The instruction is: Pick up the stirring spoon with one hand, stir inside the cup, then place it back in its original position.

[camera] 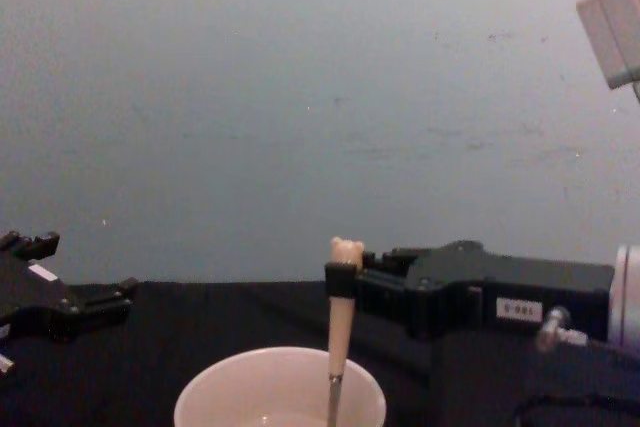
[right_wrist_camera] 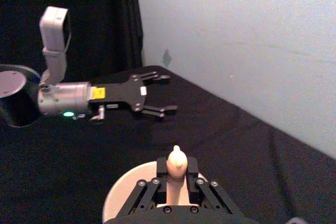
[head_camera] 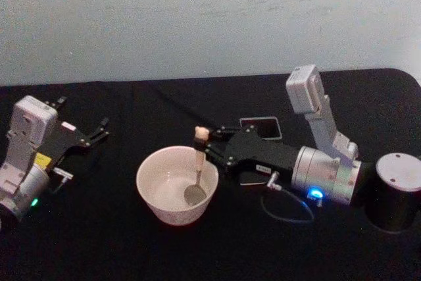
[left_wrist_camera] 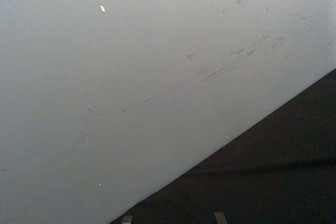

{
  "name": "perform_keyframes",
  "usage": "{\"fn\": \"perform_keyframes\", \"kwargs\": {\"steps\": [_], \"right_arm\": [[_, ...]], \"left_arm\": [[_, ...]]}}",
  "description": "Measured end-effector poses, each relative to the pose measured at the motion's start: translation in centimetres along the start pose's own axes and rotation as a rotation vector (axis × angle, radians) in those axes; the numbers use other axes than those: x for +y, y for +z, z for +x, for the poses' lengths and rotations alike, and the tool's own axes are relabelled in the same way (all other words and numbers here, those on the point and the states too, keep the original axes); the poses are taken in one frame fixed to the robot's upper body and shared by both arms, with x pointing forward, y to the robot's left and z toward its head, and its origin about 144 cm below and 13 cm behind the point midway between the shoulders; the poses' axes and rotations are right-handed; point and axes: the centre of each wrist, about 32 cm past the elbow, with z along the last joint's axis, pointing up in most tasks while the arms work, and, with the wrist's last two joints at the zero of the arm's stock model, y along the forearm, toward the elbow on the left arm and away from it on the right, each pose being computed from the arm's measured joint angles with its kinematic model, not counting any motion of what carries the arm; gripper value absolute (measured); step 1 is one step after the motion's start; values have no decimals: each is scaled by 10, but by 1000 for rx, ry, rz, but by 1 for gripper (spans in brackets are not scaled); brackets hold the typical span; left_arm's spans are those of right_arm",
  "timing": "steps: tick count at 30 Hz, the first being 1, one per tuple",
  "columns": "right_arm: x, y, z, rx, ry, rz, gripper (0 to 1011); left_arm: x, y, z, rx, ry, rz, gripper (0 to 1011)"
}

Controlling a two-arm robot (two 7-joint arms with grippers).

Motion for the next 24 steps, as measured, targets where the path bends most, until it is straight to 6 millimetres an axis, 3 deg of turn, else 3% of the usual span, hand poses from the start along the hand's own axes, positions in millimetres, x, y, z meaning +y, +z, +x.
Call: {"fn": "perform_keyframes", "kwargs": {"steps": [8, 24], "right_arm": [[8, -1, -10, 16, 25, 3, 212], [53, 1, -16, -64, -13, 28, 213]], "left_arm": [[0, 0, 0, 0, 0, 0, 1001], [0, 0, 0, 0, 0, 0, 1001]]}}
